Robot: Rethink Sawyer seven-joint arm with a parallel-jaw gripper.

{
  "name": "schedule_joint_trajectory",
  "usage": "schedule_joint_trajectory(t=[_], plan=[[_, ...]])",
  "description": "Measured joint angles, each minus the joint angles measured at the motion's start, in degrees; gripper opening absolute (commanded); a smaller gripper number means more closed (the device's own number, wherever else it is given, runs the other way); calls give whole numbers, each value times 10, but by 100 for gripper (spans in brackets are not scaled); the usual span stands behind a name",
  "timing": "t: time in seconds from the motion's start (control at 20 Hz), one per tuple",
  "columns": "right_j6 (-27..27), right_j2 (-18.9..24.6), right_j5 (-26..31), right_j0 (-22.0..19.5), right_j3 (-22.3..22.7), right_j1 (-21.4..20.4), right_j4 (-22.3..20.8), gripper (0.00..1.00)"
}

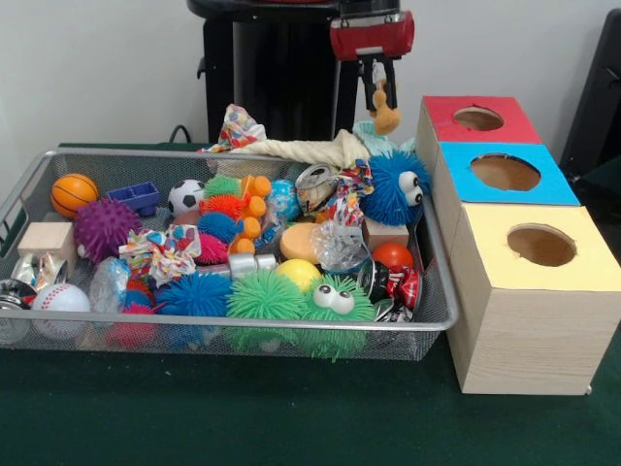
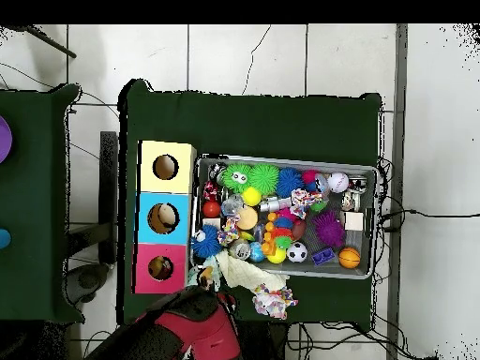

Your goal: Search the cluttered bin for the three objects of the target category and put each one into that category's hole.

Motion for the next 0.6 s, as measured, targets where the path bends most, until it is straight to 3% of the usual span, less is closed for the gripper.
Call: schedule_joint_trajectory(t=[0.35,0.6], plan=[[5,1,4,33,0,-10,-61,0],[58,-1,4,84,0,-24,-103,0]])
